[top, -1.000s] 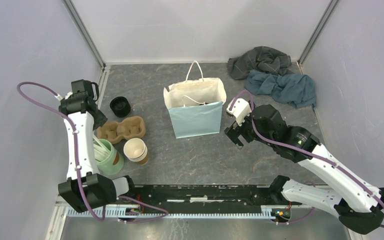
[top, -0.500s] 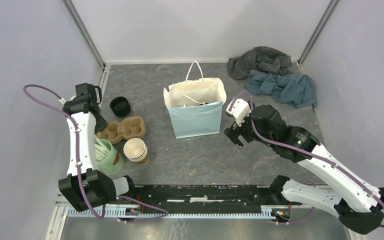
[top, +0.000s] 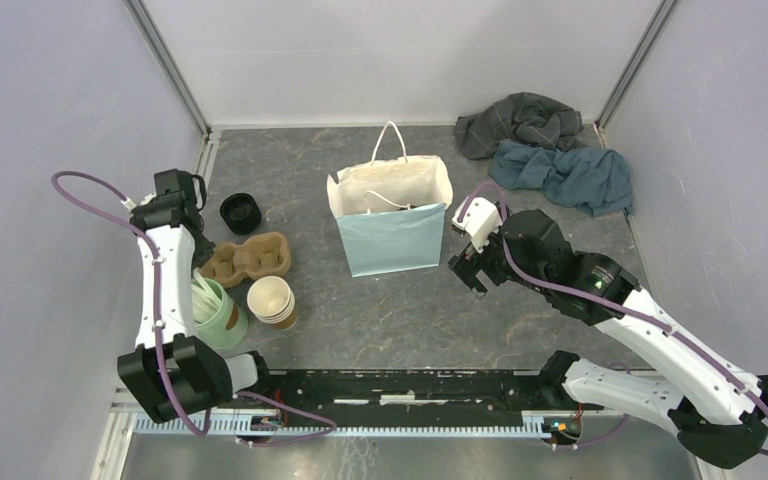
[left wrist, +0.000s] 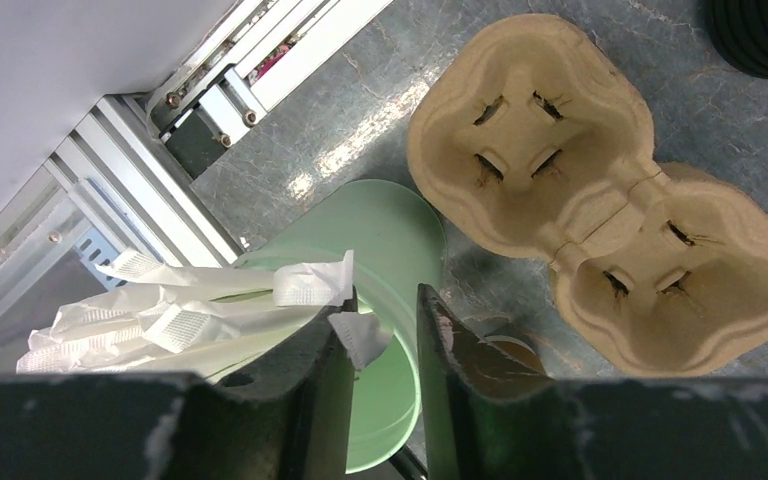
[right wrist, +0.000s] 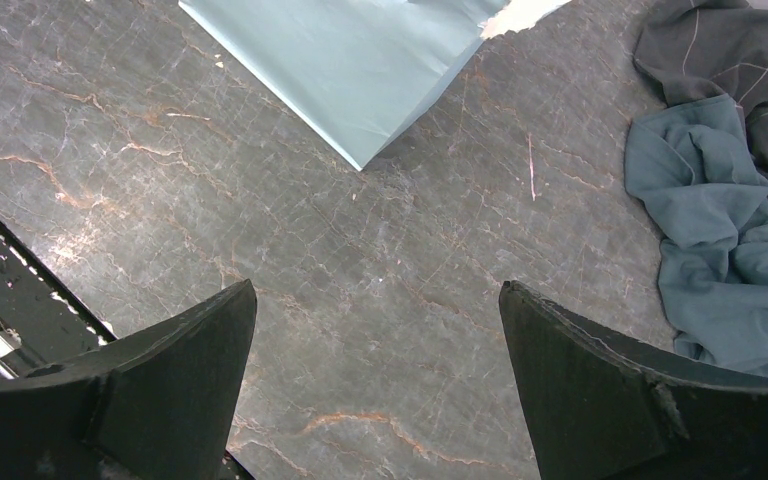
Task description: Pack the takeout coffee
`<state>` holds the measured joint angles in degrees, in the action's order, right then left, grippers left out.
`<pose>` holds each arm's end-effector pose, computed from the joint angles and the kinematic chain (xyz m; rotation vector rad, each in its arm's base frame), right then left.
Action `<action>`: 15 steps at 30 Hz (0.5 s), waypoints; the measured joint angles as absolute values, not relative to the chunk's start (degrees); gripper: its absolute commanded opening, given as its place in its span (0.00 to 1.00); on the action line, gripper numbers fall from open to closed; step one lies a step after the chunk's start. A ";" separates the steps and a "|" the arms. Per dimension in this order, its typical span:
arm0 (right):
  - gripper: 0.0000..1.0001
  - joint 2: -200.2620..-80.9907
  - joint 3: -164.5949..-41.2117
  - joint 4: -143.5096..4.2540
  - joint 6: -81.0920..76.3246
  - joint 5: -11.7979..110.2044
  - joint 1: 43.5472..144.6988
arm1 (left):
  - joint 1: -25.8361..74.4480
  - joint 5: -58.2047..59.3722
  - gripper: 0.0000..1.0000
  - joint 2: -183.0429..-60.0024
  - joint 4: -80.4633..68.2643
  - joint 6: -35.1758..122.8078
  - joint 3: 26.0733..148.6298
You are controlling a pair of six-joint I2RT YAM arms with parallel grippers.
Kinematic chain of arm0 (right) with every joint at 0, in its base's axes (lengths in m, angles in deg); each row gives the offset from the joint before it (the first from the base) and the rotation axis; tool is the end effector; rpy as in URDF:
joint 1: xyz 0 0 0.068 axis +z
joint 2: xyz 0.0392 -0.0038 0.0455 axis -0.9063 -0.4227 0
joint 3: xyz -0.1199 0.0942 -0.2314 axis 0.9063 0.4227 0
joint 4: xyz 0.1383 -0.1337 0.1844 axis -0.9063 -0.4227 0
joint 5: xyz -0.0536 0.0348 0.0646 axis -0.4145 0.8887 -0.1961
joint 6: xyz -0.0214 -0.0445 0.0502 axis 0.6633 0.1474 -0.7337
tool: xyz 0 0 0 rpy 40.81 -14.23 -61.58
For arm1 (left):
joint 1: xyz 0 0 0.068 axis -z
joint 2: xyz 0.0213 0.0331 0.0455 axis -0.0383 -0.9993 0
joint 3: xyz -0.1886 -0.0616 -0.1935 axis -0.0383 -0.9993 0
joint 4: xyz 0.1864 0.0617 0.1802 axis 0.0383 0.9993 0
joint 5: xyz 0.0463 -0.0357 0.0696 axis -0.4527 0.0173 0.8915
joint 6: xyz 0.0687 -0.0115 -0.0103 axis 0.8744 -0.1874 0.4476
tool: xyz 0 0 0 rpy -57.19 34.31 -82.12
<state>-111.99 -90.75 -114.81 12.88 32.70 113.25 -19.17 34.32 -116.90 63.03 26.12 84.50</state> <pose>0.1385 0.1419 0.3585 -0.9557 1.9570 0.2292 0.2124 0.0908 0.3034 -1.1552 2.4129 0.5464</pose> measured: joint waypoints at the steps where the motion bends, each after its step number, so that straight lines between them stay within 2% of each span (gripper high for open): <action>1: 0.98 -111.99 -90.75 -114.81 12.88 32.70 113.27 | -19.17 34.34 0.29 -116.88 62.98 26.14 84.50; 7: 0.98 -111.99 -90.77 -114.81 12.88 32.70 113.27 | -19.17 34.45 0.18 -115.74 62.83 26.18 84.50; 15: 0.98 -111.99 -90.82 -114.83 12.79 32.74 113.27 | -19.17 34.84 0.14 -112.49 63.33 26.86 84.81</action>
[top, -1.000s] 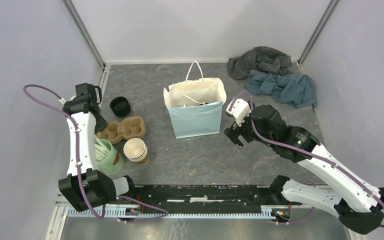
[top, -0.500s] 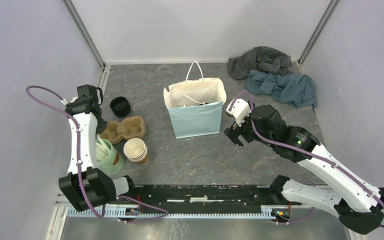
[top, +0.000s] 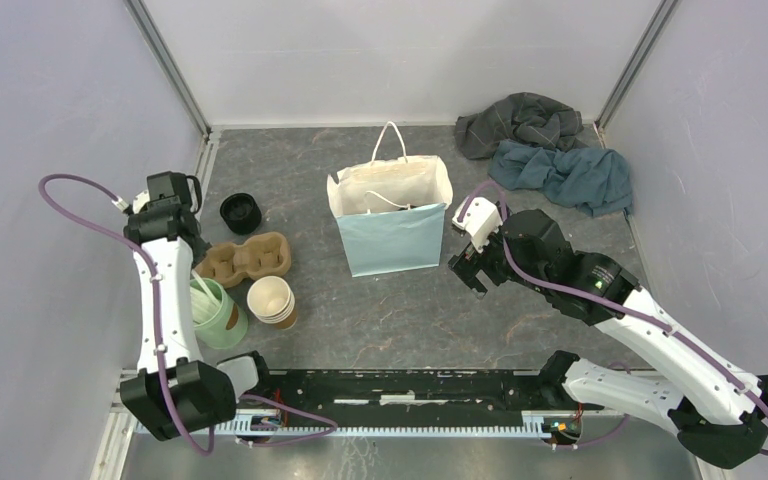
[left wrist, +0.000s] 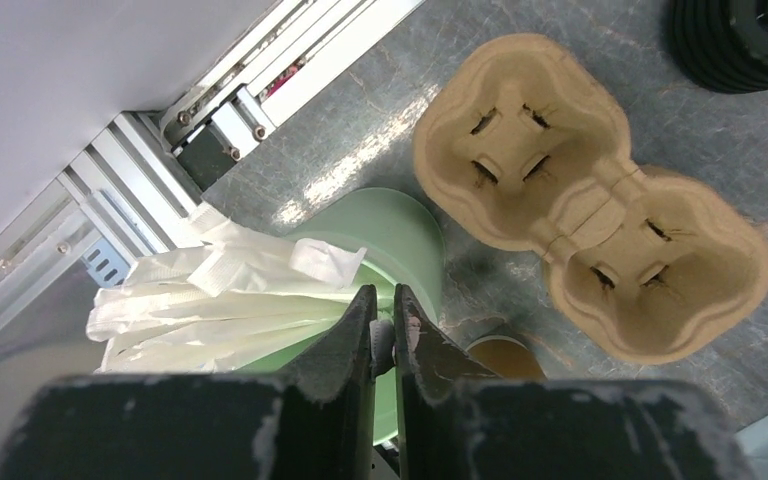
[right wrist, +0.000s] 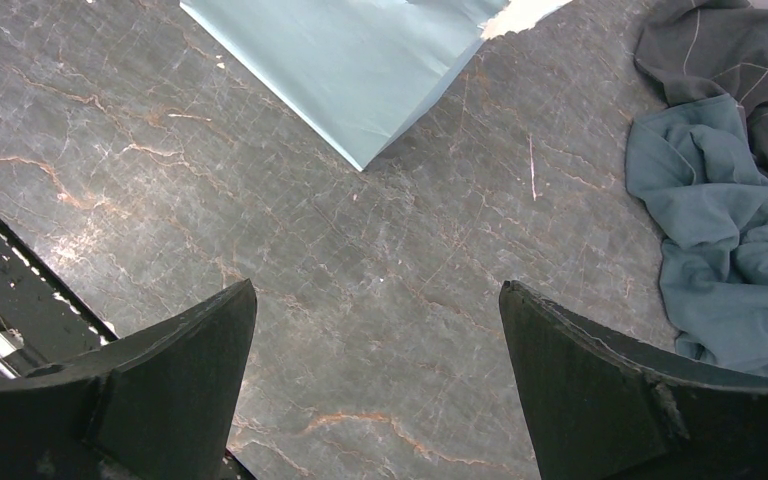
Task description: Pack the takeout coffee
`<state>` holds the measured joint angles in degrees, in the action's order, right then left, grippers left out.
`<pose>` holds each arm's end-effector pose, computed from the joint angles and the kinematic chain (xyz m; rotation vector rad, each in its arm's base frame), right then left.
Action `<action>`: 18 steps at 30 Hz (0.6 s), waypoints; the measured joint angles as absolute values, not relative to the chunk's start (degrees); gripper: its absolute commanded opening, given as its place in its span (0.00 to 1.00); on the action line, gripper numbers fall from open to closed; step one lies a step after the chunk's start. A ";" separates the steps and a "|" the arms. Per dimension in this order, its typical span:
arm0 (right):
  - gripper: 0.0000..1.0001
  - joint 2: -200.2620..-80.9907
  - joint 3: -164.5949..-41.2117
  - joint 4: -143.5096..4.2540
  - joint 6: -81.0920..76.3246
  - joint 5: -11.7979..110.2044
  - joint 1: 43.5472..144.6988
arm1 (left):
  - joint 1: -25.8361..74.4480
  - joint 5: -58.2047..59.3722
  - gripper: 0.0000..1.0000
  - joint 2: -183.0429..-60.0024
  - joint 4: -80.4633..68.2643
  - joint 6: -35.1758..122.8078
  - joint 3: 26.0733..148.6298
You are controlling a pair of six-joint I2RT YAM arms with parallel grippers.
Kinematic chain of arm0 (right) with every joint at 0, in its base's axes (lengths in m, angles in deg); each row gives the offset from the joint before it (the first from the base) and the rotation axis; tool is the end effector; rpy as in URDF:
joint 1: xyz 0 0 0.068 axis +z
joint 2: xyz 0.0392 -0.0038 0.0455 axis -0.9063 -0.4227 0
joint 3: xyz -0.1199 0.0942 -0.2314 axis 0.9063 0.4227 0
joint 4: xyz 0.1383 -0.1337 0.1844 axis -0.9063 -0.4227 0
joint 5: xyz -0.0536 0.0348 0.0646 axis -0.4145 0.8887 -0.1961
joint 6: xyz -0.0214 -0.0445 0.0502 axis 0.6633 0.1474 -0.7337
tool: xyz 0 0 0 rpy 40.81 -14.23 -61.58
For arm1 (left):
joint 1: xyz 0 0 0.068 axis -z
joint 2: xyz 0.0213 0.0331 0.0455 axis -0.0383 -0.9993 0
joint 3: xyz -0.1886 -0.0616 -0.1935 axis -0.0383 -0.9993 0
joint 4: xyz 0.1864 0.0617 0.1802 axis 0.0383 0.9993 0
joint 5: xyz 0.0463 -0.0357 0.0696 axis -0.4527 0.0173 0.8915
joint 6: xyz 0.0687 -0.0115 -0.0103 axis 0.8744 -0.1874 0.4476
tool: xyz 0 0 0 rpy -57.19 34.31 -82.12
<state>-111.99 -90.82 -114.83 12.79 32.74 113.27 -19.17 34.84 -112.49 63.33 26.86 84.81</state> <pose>0.1384 0.1420 0.3589 -0.9545 1.9569 0.2313 0.1973 0.0866 0.3205 -1.1327 2.3436 0.5368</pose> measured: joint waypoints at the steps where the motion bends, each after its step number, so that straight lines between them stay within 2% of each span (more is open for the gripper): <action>1: 0.98 -111.99 -90.88 -114.88 12.73 32.76 113.25 | -19.17 34.84 0.13 -112.14 63.60 26.93 85.27; 10: 0.98 -111.99 -92.09 -115.23 12.05 33.16 113.27 | -19.17 35.72 0.03 -106.52 65.54 27.80 91.15; 18: 0.98 -112.01 -92.57 -116.84 11.76 32.28 113.25 | -19.17 34.95 0.02 -99.72 66.92 27.82 97.40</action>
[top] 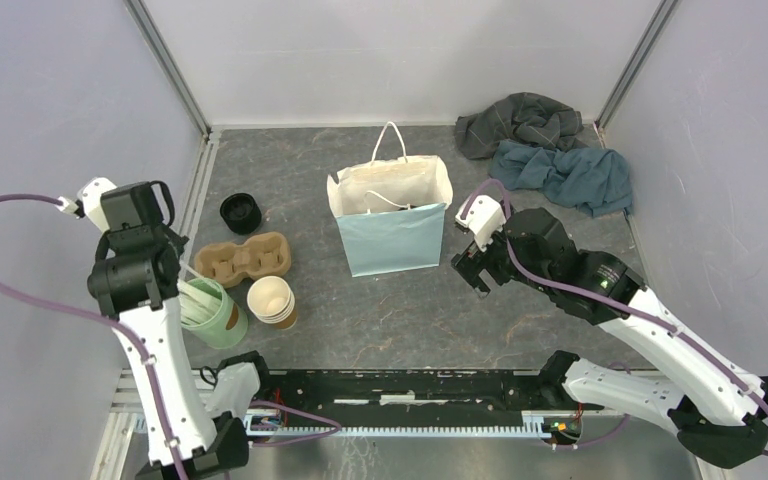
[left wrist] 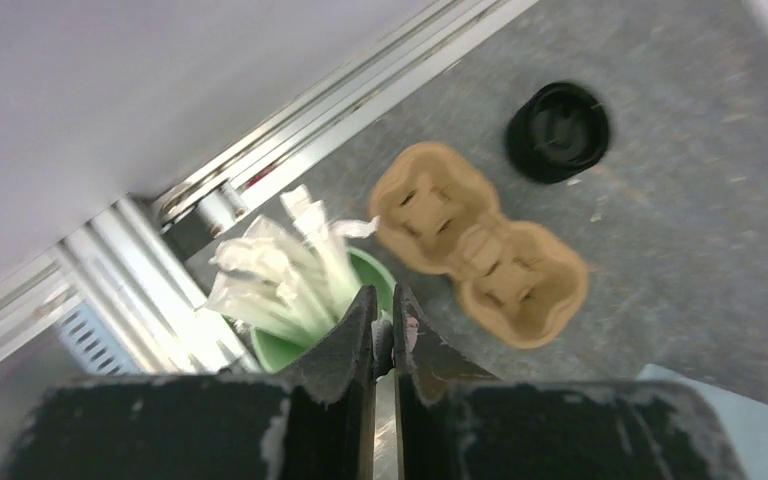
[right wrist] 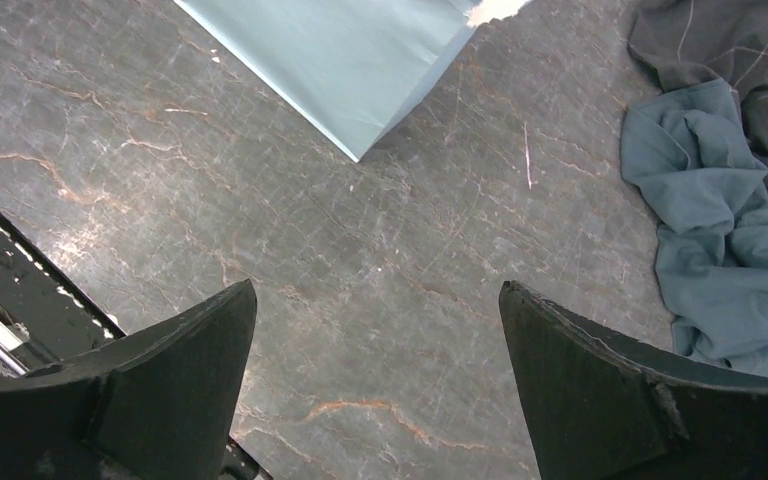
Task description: Pack the takeout coffee
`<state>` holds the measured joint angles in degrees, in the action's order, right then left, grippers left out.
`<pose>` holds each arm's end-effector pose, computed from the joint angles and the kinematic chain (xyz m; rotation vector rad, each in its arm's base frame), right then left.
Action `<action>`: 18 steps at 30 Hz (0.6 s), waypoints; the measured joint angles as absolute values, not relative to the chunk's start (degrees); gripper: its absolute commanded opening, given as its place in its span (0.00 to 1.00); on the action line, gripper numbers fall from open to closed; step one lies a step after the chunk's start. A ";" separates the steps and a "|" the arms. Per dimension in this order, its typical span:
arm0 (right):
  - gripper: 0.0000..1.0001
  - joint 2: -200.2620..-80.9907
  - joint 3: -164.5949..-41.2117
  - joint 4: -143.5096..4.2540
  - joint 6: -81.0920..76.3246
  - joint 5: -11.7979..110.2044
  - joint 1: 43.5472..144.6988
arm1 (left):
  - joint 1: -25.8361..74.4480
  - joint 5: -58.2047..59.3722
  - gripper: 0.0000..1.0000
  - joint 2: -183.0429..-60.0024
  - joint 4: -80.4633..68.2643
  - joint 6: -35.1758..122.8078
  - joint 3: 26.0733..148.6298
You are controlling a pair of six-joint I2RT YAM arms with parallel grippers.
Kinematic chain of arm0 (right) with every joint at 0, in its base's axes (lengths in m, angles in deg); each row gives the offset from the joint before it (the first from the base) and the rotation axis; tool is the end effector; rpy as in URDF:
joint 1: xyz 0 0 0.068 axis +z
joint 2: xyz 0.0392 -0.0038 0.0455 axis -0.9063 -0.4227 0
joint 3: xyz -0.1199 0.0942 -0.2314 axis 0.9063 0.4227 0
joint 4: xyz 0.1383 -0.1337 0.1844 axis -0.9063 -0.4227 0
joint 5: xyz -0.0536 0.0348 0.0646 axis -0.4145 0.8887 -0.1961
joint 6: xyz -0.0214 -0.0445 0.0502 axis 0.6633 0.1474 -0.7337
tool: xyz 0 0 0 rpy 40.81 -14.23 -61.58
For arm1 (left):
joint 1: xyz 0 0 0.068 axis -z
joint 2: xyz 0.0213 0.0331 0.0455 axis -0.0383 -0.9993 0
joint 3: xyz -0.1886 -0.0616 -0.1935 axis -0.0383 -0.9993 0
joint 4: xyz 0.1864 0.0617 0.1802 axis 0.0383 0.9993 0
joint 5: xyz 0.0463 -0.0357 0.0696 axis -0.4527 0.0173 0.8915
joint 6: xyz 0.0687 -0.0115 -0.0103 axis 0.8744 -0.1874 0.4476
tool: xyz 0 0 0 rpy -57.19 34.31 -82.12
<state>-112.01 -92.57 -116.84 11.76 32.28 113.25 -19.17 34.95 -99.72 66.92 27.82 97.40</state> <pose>0.1363 0.1389 0.3654 -0.9346 1.9708 0.2311 0.1310 0.0665 0.4176 -1.0626 1.9878 0.4262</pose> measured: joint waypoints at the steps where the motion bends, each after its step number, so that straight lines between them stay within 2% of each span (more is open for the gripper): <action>1: 0.98 -112.08 -92.79 -117.35 11.76 32.02 113.25 | -19.17 33.86 0.02 -98.93 66.59 27.82 98.47; 3: 0.98 -112.23 -93.48 -118.18 11.74 31.39 113.25 | -19.17 30.34 0.02 -97.45 64.86 27.82 100.33; 9: 0.98 -112.45 -97.59 -120.21 11.04 28.74 113.27 | -19.17 10.01 0.02 -94.17 51.99 27.76 104.98; 18: 0.98 -112.21 -100.81 -122.29 7.50 24.70 113.27 | -17.48 -18.84 0.02 -107.04 36.12 26.62 117.40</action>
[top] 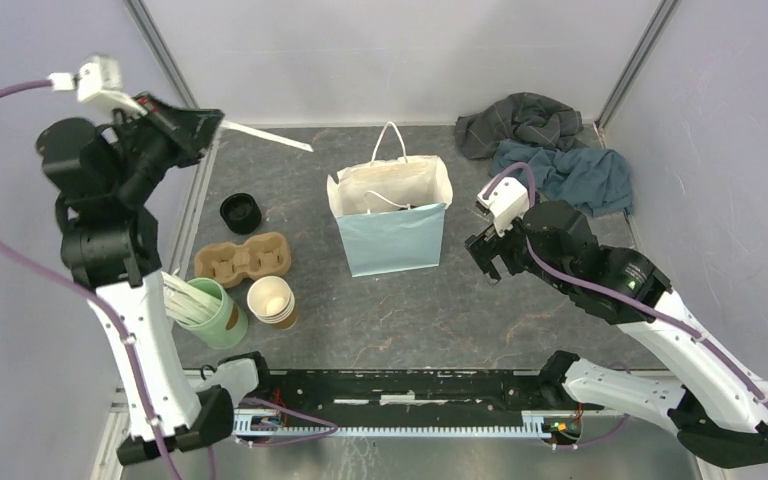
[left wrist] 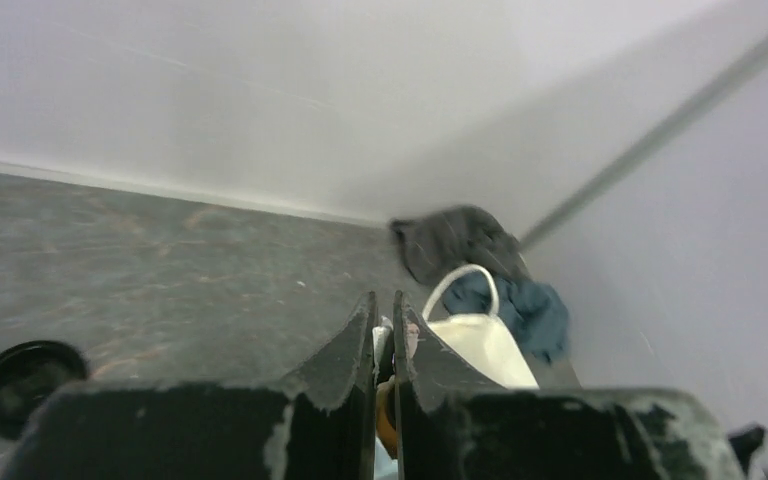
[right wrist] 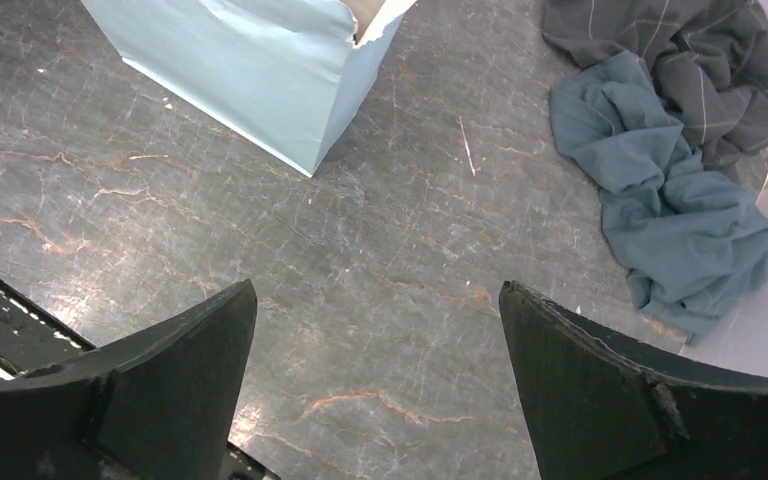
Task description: Pack the takeout coffee
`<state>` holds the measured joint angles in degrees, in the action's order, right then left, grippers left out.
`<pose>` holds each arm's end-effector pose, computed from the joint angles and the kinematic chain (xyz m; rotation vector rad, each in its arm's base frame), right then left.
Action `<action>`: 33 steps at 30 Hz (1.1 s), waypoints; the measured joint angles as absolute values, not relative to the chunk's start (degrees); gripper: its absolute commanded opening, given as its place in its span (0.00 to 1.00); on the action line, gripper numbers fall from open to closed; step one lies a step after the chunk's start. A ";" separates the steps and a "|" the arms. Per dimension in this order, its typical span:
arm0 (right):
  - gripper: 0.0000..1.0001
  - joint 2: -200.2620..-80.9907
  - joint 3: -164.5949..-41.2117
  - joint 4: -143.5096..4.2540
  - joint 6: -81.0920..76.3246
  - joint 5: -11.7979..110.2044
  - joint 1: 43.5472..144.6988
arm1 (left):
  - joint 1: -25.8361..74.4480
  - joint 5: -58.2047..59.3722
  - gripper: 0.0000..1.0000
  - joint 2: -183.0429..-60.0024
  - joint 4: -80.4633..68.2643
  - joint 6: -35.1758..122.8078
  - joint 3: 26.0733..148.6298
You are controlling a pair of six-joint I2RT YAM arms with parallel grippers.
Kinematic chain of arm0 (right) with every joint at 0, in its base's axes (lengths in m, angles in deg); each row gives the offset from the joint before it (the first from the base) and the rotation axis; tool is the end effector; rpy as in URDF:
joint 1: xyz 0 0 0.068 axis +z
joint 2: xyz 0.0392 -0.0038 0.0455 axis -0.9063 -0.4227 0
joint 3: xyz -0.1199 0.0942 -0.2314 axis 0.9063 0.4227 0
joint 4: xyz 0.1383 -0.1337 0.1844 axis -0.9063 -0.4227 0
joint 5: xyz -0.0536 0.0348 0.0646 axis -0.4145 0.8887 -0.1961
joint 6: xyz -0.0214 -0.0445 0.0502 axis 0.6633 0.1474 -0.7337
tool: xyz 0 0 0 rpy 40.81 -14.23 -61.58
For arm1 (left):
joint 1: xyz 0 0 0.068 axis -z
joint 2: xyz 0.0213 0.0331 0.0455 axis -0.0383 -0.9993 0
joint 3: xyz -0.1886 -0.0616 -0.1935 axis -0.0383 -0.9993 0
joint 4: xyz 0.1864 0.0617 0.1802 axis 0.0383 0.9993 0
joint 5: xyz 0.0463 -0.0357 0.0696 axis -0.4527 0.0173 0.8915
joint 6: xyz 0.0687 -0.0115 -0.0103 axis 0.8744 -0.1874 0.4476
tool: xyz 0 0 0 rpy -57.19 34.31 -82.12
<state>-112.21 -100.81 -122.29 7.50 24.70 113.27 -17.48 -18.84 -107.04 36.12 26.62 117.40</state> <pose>0.1314 0.1223 0.4030 -0.7575 1.9723 0.1569 0.1643 0.0172 0.5610 -0.2174 1.5647 -0.5584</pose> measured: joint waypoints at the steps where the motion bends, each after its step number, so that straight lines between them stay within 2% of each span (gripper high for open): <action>1: 0.98 -112.25 -101.00 -122.55 7.20 24.44 113.27 | -16.00 -19.84 0.02 -108.05 35.53 26.69 117.66; 8: 0.98 -115.62 -105.42 -124.67 2.78 22.12 113.27 | 7.22 -16.28 0.02 -116.20 38.85 32.85 118.27; 13: 0.98 -120.21 -111.84 -126.11 -0.89 20.79 113.27 | 13.90 -8.59 0.02 -121.80 41.91 38.93 119.52; 20: 0.98 -123.03 -113.57 -127.10 -4.83 18.97 113.27 | 24.59 0.29 0.02 -125.23 42.81 44.52 118.90; 25: 0.98 -122.94 -111.34 -126.57 -7.19 17.47 113.25 | 33.97 14.21 0.02 -126.06 42.13 48.52 113.22; 26: 0.98 -122.70 -110.49 -126.61 -7.69 17.18 113.27 | 35.17 17.25 0.05 -126.25 42.16 48.96 111.89; 27: 0.98 -122.46 -109.68 -126.64 -8.13 16.98 113.25 | 36.13 20.00 0.12 -126.76 42.29 49.16 111.04; 28: 0.98 -122.24 -109.03 -126.61 -8.45 16.87 113.27 | 36.99 22.14 0.32 -127.39 42.46 49.16 110.88; 31: 0.98 -121.32 -107.25 -126.51 -9.07 16.46 113.27 | 39.85 27.39 0.73 -130.60 42.53 49.07 111.19; 33: 0.98 -120.73 -107.06 -126.57 -8.98 15.98 113.27 | 41.05 28.90 0.89 -132.22 42.88 49.09 111.21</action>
<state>-120.73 -107.06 -126.57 -8.98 15.98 113.27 41.05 28.90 -132.22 42.88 49.09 111.21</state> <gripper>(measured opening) 0.979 0.676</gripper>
